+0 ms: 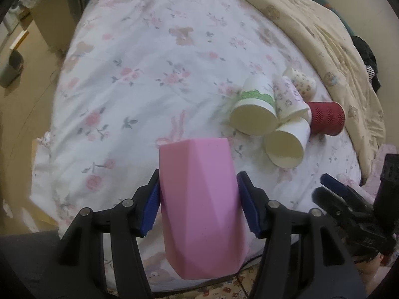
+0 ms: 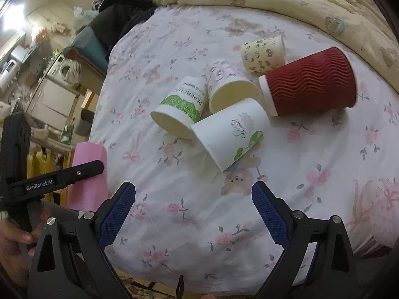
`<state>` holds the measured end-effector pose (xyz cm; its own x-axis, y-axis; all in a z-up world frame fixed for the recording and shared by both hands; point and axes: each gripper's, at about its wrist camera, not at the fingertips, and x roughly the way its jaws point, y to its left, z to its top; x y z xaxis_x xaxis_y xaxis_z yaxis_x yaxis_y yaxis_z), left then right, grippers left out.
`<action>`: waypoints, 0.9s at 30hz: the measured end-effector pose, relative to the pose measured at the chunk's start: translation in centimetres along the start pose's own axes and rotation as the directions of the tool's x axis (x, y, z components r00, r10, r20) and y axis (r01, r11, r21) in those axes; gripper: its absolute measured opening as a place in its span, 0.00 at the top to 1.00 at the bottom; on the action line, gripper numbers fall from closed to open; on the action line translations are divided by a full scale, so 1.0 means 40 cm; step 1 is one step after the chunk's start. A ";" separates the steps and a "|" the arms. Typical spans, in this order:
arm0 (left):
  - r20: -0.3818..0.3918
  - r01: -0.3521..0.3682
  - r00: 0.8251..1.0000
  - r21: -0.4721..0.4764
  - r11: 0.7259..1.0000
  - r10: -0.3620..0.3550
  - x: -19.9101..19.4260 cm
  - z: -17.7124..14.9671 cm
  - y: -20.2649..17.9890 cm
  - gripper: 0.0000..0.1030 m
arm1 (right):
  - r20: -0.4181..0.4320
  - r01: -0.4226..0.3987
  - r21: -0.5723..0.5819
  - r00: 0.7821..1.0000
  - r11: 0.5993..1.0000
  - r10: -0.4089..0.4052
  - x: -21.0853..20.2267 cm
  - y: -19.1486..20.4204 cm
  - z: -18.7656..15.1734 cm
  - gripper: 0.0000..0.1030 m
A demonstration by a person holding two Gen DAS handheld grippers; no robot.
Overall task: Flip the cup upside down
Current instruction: 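Rotate the left gripper to turn the pink cup base-up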
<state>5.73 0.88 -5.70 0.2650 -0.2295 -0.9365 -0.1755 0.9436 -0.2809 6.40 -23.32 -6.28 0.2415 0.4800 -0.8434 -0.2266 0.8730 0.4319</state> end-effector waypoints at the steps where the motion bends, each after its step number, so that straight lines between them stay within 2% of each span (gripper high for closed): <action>1: 0.007 0.002 1.000 0.008 1.000 -0.002 -0.002 -0.002 -0.007 0.47 | -0.001 -0.002 -0.004 1.000 1.000 0.002 0.001 0.002 -0.001 0.06; 9: 0.046 -0.003 0.999 0.006 1.000 0.003 -0.014 0.005 -0.010 0.47 | -0.004 -0.015 -0.006 1.000 1.000 0.015 0.003 0.004 -0.005 0.06; 13: 0.070 -0.021 0.997 0.015 1.000 0.020 -0.019 0.008 -0.010 0.47 | -0.006 -0.048 -0.014 0.999 0.999 0.048 0.000 0.015 -0.007 0.06; 17: 0.080 -0.001 0.997 0.007 1.000 0.000 -0.022 0.008 -0.008 0.47 | -0.041 -0.111 -0.032 0.993 0.993 0.110 0.010 0.034 -0.015 0.06; 21: 0.104 0.009 0.995 0.002 1.000 -0.009 -0.033 0.014 -0.008 0.47 | -0.093 -0.213 -0.051 0.974 0.976 0.207 0.026 0.064 -0.025 0.06; 24: 0.106 0.039 0.994 -0.022 0.999 -0.036 -0.034 0.018 0.002 0.47 | -0.118 -0.268 -0.063 0.958 0.961 0.260 0.033 0.087 -0.031 0.06; 27: 0.110 0.062 0.992 0.000 0.998 -0.061 -0.038 0.016 -0.013 0.47 | -0.137 -0.312 -0.073 0.944 0.947 0.300 0.037 0.105 -0.036 0.06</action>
<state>6.00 0.89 -4.01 0.3776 -0.2594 -0.8889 -0.1591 0.9275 -0.3383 4.45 -19.05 -6.16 0.0308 0.7034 -0.7101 -0.3585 0.6709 0.6491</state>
